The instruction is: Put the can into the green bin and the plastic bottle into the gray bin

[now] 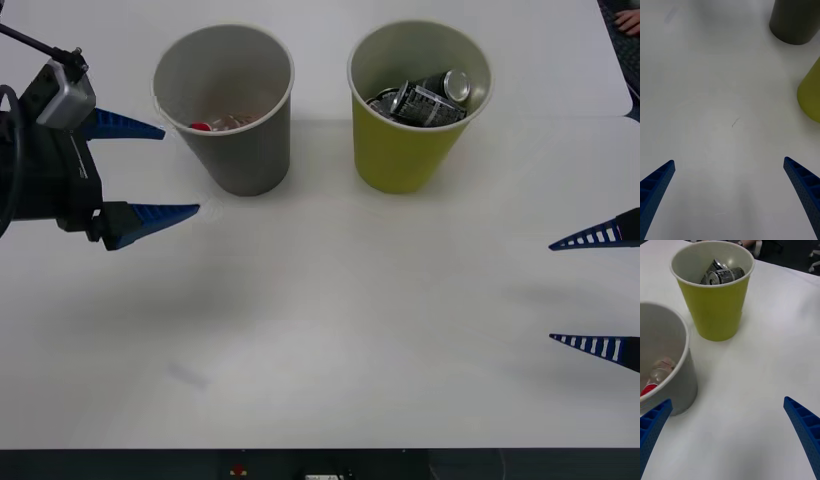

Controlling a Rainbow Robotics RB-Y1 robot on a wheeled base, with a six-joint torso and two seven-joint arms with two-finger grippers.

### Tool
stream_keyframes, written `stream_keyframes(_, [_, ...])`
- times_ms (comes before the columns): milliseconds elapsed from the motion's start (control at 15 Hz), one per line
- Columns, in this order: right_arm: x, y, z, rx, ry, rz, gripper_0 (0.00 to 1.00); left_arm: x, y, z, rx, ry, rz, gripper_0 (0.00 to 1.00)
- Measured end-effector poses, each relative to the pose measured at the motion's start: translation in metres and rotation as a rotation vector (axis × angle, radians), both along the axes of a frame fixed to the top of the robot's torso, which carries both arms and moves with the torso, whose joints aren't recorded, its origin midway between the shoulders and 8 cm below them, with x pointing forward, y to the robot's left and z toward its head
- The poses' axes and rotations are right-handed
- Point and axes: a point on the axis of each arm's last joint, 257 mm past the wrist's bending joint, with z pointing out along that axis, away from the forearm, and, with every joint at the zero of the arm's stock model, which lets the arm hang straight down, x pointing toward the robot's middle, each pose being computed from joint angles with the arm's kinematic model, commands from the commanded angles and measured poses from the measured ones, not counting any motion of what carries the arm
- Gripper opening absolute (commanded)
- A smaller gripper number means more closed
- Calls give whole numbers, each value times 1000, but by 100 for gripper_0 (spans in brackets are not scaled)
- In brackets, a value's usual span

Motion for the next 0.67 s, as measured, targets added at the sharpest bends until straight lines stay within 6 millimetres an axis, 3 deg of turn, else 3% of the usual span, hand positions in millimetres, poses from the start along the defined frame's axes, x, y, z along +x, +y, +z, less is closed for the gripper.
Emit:
stream_keyframes(400, [0,0,0,0,0,0,100,-51,18,-42,117,52,-159,100])
stream_keyframes(667, [0,0,0,0,0,0,100,-74,28,-58,152,66,-228,100])
